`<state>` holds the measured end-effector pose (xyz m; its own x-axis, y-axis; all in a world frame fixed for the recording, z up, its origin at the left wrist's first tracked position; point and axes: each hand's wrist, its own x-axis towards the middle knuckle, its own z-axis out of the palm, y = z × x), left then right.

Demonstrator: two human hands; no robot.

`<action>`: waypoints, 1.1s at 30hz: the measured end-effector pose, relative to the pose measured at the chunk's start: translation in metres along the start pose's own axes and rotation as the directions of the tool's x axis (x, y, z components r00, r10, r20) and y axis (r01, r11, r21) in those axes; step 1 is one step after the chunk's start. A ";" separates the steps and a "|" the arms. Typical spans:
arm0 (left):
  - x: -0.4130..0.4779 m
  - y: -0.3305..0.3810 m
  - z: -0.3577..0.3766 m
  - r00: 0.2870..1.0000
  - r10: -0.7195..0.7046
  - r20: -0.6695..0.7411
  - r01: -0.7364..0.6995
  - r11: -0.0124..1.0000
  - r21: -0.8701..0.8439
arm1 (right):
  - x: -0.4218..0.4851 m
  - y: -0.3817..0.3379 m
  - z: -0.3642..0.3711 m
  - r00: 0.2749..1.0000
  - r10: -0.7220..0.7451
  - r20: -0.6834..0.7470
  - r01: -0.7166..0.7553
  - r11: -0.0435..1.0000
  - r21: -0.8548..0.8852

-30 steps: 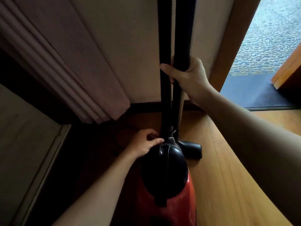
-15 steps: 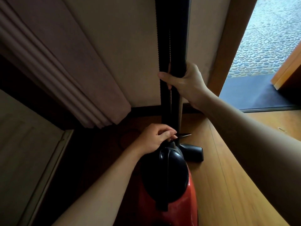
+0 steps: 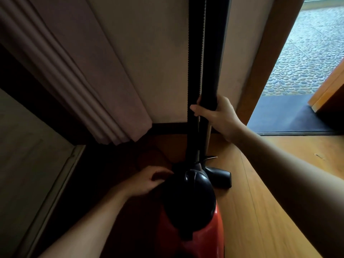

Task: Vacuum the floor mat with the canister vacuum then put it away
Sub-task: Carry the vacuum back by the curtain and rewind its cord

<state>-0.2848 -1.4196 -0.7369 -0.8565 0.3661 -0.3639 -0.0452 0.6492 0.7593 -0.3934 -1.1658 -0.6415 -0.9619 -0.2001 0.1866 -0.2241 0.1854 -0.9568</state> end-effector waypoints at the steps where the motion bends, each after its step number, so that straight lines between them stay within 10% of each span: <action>1: 0.000 0.000 0.001 1.000 -0.003 -0.028 0.002 1.000 -0.024 | -0.001 0.002 0.001 1.000 0.002 -0.006 -0.002 1.000 0.000; 5: -0.012 0.009 -0.005 0.995 -0.100 -0.021 0.093 0.969 -0.228 | -0.002 0.005 0.002 1.000 0.016 -0.020 -0.016 1.000 -0.020; 10: -0.032 0.007 -0.018 0.999 0.033 0.027 -0.031 0.996 -0.082 | -0.007 0.006 -0.009 1.000 0.019 0.018 -0.018 0.999 -0.042; 17: -0.011 0.046 -0.019 0.964 0.146 -0.221 -0.168 0.982 -0.083 | -0.025 0.010 -0.026 0.990 0.113 0.080 -0.108 0.993 -0.055; 22: 0.011 0.086 -0.013 0.893 0.270 -0.360 -0.293 0.956 -0.011 | -0.042 0.013 -0.034 0.987 0.151 0.064 -0.116 0.920 -0.374; 28: 0.029 0.127 0.004 0.869 0.340 -0.359 -0.356 0.934 0.023 | -0.068 0.012 -0.039 0.907 0.109 0.406 -0.010 0.971 -0.237; 33: 0.024 0.119 0.000 0.897 0.339 -0.284 -0.382 0.918 -0.110 | -0.070 0.009 -0.059 0.946 0.009 0.323 0.046 0.986 -0.161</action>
<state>-0.3112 -1.3335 -0.6548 -0.9294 0.3594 0.0840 0.2289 0.3827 0.8951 -0.3370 -1.0929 -0.6500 -0.8614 -0.4987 0.0962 -0.2904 0.3281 -0.8989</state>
